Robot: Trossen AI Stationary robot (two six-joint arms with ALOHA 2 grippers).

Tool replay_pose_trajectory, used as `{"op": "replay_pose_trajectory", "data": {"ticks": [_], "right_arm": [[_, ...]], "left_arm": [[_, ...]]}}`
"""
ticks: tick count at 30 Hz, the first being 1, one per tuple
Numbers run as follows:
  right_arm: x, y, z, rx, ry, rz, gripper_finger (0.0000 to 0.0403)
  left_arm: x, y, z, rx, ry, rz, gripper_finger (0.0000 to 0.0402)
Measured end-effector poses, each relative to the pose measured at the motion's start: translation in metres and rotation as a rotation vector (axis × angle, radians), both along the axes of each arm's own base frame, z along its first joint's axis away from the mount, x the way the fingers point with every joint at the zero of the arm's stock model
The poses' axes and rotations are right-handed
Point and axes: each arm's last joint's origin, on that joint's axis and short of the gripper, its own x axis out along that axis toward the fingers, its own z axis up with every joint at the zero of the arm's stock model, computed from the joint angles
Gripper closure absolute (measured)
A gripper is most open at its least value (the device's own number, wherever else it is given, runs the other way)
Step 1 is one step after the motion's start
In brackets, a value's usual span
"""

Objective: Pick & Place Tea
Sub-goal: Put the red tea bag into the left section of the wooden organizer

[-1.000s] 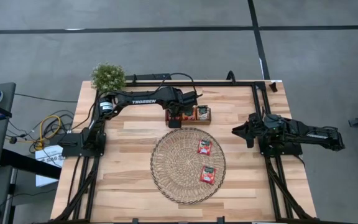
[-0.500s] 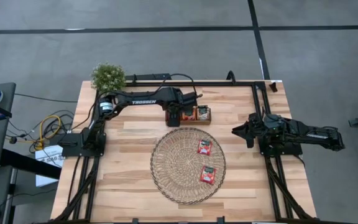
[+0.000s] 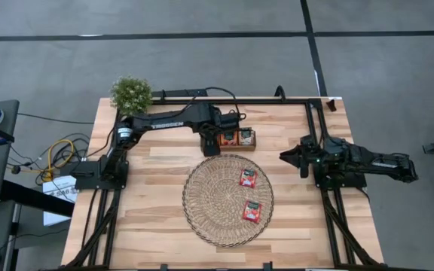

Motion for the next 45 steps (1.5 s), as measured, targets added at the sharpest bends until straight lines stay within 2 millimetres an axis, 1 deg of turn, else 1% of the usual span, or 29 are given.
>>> {"op": "replay_pose_trajectory", "data": {"ticks": [2,4,7,9,12,15,18,21,23,27,30,36,40,45], "right_arm": [[0.001,0.001,0.002,0.005,-0.025,0.028,0.0316],[0.002,0.002,0.004,0.012,-0.033,0.06,0.0316],[0.005,0.003,0.005,0.019,-0.036,0.103,0.0316],[0.007,0.006,0.005,0.017,-0.021,0.128,0.0316],[0.012,0.01,0.011,-0.017,0.012,0.178,0.0316],[0.019,0.014,0.02,-0.057,0.063,0.227,0.0316],[0.031,0.018,0.025,-0.104,0.155,0.248,0.0316],[0.046,0.023,0.03,-0.165,0.244,0.275,0.0316],[0.06,0.026,0.028,-0.209,0.323,0.293,0.0316],[0.088,0.03,0.019,-0.283,0.476,0.353,0.0316],[0.109,0.032,0.012,-0.303,0.572,0.379,0.0316],[0.155,0.028,0.0,-0.294,0.71,0.372,0.0313],[0.181,0.025,0.001,-0.275,0.79,0.389,0.0293],[0.207,0.023,0.005,-0.28,0.838,0.404,0.0244]], "left_arm": [[-0.004,-0.014,0.015,-0.105,-0.079,-0.008,0.0214],[-0.008,-0.027,0.029,-0.169,-0.146,-0.01,0.0214],[-0.014,-0.043,0.044,-0.164,-0.21,0.017,0.0214],[-0.018,-0.053,0.049,-0.129,-0.242,0.052,0.0214],[-0.023,-0.07,0.043,-0.09,-0.276,0.076,0.0214],[-0.029,-0.087,0.027,-0.101,-0.302,0.089,0.0214],[-0.041,-0.095,0.006,-0.136,-0.331,0.121,0.0214],[-0.057,-0.096,-0.012,-0.163,-0.376,0.184,0.0214],[-0.071,-0.095,-0.017,-0.183,-0.41,0.224,0.0214],[-0.099,-0.093,-0.019,-0.199,-0.459,0.268,0.0214],[-0.121,-0.091,-0.019,-0.18,-0.491,0.295,0.0214],[-0.165,-0.087,-0.02,-0.162,-0.554,0.32,0.0214],[-0.192,-0.085,-0.022,-0.173,-0.608,0.322,0.0214],[-0.217,-0.083,-0.025,-0.185,-0.66,0.32,0.0214]]}}
